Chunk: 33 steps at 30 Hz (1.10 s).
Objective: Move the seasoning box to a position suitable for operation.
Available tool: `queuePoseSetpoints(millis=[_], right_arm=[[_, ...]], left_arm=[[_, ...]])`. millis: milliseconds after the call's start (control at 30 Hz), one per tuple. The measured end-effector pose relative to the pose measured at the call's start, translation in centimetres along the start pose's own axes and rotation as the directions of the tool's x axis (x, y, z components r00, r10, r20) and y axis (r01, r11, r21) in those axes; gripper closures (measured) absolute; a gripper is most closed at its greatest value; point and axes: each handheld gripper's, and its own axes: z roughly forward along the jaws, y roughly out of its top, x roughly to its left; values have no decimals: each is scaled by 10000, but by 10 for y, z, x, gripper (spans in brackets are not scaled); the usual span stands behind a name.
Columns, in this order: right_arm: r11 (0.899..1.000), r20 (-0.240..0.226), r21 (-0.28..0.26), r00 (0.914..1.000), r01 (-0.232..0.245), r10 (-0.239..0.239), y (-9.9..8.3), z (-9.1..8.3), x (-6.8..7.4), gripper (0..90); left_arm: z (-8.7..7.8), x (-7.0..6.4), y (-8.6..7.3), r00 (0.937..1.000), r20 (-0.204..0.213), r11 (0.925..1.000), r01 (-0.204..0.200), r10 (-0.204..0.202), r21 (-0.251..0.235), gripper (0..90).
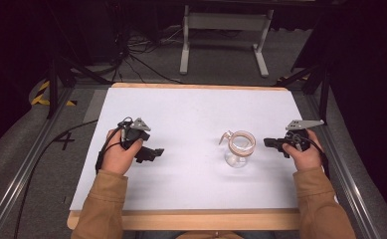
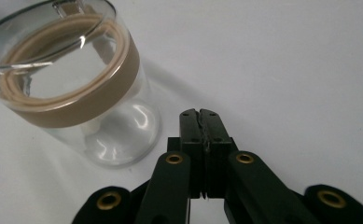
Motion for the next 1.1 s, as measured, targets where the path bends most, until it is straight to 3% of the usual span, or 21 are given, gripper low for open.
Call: queuePoseSetpoints(millis=[67, 167, 333, 467, 933, 1100], right_arm=[[9999, -12, -151, 10000, -62, 62, 0, 2, 0, 898], [9994, -110, -354, 9999, 11, -15, 0, 4, 1, 898], [9975, -304, -688, 9994, 151, -173, 3, 5, 3, 898], [9972, -294, -696, 9992, 257, -278, 3, 10, 3, 897], [9988, -850, -374, 9958, 309, -340, 4, 47, 2, 897], [9986, -991, -379, 9943, 362, -398, 5, 54, 1, 897]], left_arm=[[-4, -4, 3, 9995, 67, 9982, -307, 311, -516, 228], [-9, -12, 7, 9976, 218, 9954, -642, 658, -708, 222], [-10, -20, 11, 9939, 699, 9948, -811, 853, -613, 196], [-10, -24, 11, 9925, 730, 9944, -943, 976, -470, 195], [-19, -25, -2, 9947, 672, 9968, -760, 774, -228, 194], [-20, -26, -5, 9942, 619, 9961, -877, 878, -37, 194]])
